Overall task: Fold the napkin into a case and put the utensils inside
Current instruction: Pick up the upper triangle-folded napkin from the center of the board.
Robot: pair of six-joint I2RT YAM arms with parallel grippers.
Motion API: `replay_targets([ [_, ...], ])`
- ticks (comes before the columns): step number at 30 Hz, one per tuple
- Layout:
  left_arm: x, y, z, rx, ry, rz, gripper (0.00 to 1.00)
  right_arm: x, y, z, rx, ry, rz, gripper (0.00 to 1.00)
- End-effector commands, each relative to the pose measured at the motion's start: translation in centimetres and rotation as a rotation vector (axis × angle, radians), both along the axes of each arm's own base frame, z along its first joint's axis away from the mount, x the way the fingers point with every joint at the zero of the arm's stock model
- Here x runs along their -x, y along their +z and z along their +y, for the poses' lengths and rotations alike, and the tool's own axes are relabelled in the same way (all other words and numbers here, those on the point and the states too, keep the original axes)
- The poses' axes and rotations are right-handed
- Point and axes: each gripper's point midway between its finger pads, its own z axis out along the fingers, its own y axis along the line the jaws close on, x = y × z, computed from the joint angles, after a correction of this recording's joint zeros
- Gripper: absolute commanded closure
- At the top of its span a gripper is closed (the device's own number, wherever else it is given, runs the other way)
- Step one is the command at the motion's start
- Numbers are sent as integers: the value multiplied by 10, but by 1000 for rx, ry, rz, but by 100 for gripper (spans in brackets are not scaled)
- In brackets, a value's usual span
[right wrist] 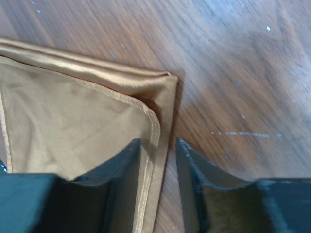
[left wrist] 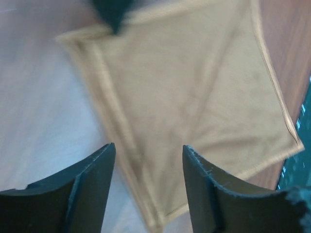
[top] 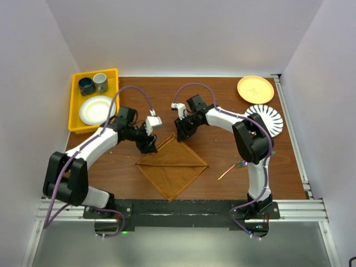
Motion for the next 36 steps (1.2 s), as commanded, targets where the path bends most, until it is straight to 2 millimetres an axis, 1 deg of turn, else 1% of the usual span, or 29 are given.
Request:
replay_targets([
  [1, -45, 25, 6, 163, 126, 60, 33, -5, 13, 18, -88, 26, 4, 68],
  [2, -55, 26, 10, 177, 161, 62, 32, -4, 13, 20, -97, 31, 11, 69],
  [3, -62, 24, 9, 191, 176, 71, 30, -2, 15, 23, -111, 41, 23, 71],
  [4, -73, 28, 7, 212, 202, 52, 26, -2, 16, 24, -118, 44, 23, 72],
  [5, -79, 29, 6, 221, 213, 40, 23, -2, 19, 25, -123, 44, 20, 74],
  [7, -91, 27, 3, 240, 221, 18, 20, -4, 22, 25, -132, 45, 11, 81],
  [8, -95, 25, 2, 245, 226, 18, 20, -4, 24, 26, -133, 47, 8, 84],
  [9, -99, 19, 1, 247, 234, 31, 19, -5, 28, 26, -140, 47, -1, 90],
  [10, -104, 18, 0, 253, 234, 23, 18, -5, 30, 27, -144, 50, -4, 92],
  [12, -108, 11, -3, 268, 223, 37, 18, -3, 35, 28, -154, 57, -9, 98],
  [13, -111, 10, -5, 276, 218, 28, 15, -3, 38, 28, -162, 59, -12, 100],
  [14, -113, 7, -6, 279, 216, 31, 15, -3, 40, 29, -168, 63, -17, 100],
  [17, -112, 2, -13, 317, 160, 51, 13, -1, 46, 29, -185, 74, -31, 100],
  [18, -109, -1, -17, 342, 124, 64, 12, 0, 46, 29, -191, 77, -36, 100],
  [20, -110, -5, -19, 349, 100, 66, 11, 2, 52, 29, -203, 85, -47, 100],
  [22, -109, -14, -20, 348, 77, 81, 10, 4, 54, 30, -209, 98, -60, 100],
  [23, -112, -14, -20, 345, 74, 75, 10, 5, 57, 31, -215, 105, -65, 100],
  [24, -111, -19, -21, 347, 66, 92, 9, 6, 57, 30, -216, 114, -74, 100],
  [26, -112, -19, -23, 353, 51, 108, 9, 9, 61, 32, -218, 130, -91, 100],
  [27, -107, -23, -24, 361, 28, 138, 9, 9, 62, 32, -217, 137, -98, 100],
  [28, -107, -24, -24, 362, 25, 147, 9, 11, 63, 35, -215, 149, -104, 100],
  [29, -108, -21, -26, 371, 12, 149, 9, 12, 66, 35, -217, 155, -109, 100],
  [30, -103, -28, -26, 364, -2, 181, 9, 14, 65, 35, -212, 164, -114, 100],
  [31, -101, -29, -26, 365, -12, 194, 9, 16, 66, 37, -212, 173, -117, 100],
  [32, -101, -24, -29, 386, -38, 198, 9, 16, 67, 37, -208, 176, -124, 100],
  [33, -94, -29, -28, 386, -51, 231, 10, 17, 66, 38, -205, 180, -126, 100],
  [35, -91, -25, -31, 409, -80, 250, 12, 19, 66, 39, -203, 187, -130, 100],
  [36, -86, -29, -30, 407, -88, 275, 14, 20, 65, 39, -201, 188, -129, 100],
])
